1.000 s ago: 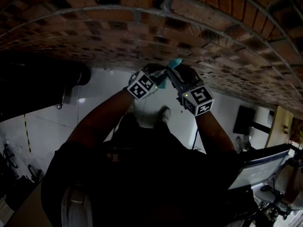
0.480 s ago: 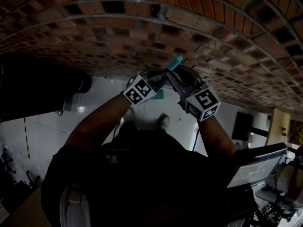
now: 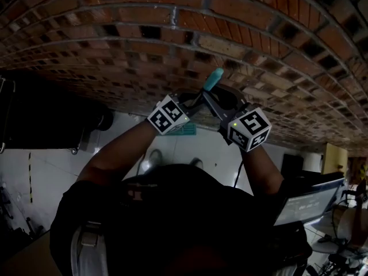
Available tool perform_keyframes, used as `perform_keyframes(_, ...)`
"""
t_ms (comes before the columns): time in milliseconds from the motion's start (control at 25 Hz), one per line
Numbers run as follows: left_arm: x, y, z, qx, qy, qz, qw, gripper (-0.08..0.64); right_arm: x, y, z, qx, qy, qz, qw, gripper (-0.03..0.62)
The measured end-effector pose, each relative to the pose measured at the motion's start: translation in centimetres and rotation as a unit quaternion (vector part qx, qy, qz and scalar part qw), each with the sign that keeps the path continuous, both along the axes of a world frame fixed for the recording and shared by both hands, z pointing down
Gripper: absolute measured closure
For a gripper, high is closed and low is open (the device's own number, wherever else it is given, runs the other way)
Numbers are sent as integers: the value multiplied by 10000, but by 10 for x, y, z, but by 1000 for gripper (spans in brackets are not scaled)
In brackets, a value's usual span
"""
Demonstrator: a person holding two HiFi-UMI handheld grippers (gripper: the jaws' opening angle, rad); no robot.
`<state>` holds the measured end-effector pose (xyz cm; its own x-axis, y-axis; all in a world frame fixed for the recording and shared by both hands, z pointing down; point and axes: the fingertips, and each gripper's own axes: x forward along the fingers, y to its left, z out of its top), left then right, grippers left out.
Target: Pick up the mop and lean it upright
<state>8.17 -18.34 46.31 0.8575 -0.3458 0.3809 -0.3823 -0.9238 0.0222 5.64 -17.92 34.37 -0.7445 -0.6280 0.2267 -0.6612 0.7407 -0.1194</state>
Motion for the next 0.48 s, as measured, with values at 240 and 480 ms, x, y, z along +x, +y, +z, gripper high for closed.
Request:
perform_keyframes(240,3,3,-50,17,130,65,9999,462,2,6,-54,198,-6,-47,9998,488)
perform_keyframes(480,3,8,-110,25,340,167,9993,462,-1,11,-111,362,-22,-68,9993,488)
